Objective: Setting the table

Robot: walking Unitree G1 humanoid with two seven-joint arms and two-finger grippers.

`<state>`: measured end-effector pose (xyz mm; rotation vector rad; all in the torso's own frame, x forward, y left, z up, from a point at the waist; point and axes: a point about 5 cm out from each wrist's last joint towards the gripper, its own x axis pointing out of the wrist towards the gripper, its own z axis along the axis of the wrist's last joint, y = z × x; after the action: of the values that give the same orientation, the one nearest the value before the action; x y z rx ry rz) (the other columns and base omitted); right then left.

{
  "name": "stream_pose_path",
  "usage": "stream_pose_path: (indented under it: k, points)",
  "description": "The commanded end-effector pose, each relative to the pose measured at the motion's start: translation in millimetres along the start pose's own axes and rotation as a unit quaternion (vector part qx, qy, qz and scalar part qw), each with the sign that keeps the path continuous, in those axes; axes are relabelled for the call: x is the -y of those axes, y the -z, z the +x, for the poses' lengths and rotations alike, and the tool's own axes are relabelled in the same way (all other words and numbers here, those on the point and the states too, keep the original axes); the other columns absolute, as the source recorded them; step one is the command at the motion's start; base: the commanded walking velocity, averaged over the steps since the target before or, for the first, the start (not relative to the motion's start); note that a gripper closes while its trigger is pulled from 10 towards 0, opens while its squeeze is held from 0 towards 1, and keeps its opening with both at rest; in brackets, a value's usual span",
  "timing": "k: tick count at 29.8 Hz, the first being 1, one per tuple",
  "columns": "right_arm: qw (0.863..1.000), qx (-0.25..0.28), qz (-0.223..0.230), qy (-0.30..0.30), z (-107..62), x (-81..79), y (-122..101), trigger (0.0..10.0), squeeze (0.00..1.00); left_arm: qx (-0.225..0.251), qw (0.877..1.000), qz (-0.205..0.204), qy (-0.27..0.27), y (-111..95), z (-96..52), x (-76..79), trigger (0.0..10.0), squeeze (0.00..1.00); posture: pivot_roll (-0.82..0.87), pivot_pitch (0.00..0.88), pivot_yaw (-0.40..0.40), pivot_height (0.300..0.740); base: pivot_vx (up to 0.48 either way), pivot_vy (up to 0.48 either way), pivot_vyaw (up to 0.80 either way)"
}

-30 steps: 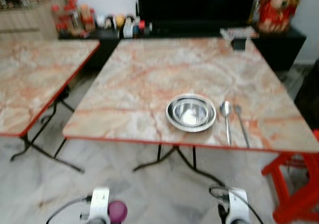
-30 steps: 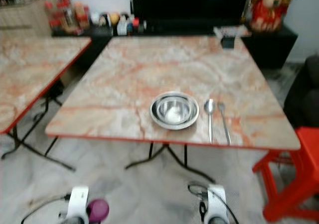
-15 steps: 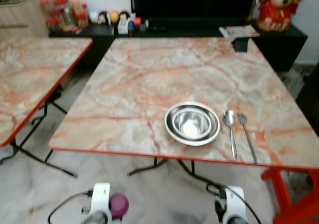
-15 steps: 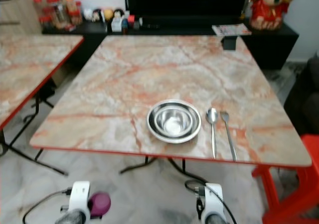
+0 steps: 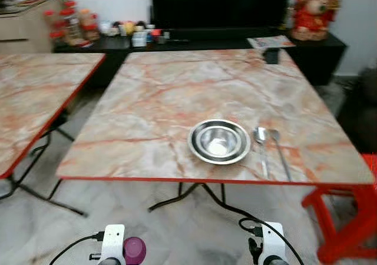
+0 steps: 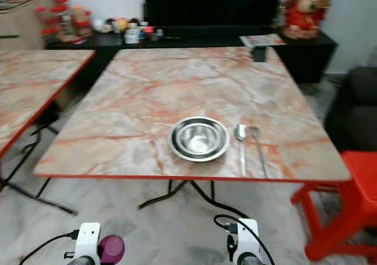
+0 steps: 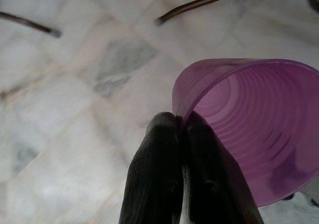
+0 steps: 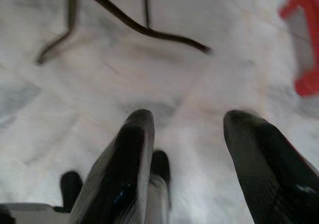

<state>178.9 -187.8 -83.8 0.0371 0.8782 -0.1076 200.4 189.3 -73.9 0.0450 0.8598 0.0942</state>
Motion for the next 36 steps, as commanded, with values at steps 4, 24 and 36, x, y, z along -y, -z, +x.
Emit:
stream_pose_path:
  k: [4,24,36]
  points:
    - [1.000,0.010,-0.001,-0.004,2.1,-2.6,-8,10.0,0.00,-0.005,1.000,0.006,-0.008,2,-0.3,-4.3,10.0,0.00,-0.06,0.000,0.016,0.740,0.000,-0.279,0.00]
    - [1.000,0.013,-0.008,-0.009,2.9,-1.9,-12,10.0,0.00,-0.005,1.000,0.009,-0.008,2,-0.4,-4.9,10.0,0.00,-0.07,0.000,0.013,0.740,0.000,-0.279,0.00]
    - [1.000,0.008,-0.007,-0.011,2.0,-3.1,-8,10.0,0.00,0.001,0.998,0.011,-0.064,3,-1.9,-17.7,10.0,0.00,-0.05,0.000,0.004,0.740,0.000,-0.065,0.00]
